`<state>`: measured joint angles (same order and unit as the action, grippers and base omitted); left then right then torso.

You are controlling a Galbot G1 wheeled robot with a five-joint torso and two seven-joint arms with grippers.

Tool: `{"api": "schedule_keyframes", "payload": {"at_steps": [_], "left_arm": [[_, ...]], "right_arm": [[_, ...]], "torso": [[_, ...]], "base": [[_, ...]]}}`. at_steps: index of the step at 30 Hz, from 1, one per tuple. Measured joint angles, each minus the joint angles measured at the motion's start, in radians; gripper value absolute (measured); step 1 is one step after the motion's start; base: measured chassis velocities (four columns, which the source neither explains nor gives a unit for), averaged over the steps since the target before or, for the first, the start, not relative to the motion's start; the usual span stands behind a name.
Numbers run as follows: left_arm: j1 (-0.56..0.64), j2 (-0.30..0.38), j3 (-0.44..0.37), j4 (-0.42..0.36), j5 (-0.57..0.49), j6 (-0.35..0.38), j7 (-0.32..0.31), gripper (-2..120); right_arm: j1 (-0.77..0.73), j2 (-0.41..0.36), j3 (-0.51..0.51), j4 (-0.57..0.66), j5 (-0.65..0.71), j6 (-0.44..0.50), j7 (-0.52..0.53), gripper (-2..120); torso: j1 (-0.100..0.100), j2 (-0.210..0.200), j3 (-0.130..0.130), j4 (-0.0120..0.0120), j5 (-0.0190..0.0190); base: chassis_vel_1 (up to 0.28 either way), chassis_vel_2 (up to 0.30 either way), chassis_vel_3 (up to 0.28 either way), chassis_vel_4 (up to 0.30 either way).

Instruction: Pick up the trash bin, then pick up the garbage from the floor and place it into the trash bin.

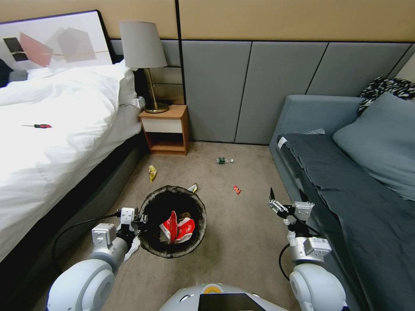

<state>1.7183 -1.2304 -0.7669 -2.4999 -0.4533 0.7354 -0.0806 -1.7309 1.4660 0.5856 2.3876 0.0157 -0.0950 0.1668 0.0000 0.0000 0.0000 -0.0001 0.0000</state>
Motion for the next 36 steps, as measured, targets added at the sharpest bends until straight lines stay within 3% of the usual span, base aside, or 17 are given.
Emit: {"api": "schedule_keyframes", "payload": {"at_steps": [26, 36], "left_arm": [[0.006, 0.0, -0.002, 0.0, -0.018, -0.013, 0.002, 2], [0.008, -0.002, -0.002, 0.0, -0.017, -0.013, 0.003, 2]], "right_arm": [[0.003, 0.02, -0.01, -0.005, -0.008, -0.022, 0.033, 100], [-0.002, 0.021, -0.016, -0.007, -0.013, -0.021, 0.034, 100]], "torso": [[0.0, 0.0, 0.0, 0.0001, 0.0], [0.0, 0.0, 0.0, 0.0001, 0.0]], "base": [[0.0, 0.0, 0.0, 0.0], [-0.086, 0.066, 0.068, -0.072]]}}
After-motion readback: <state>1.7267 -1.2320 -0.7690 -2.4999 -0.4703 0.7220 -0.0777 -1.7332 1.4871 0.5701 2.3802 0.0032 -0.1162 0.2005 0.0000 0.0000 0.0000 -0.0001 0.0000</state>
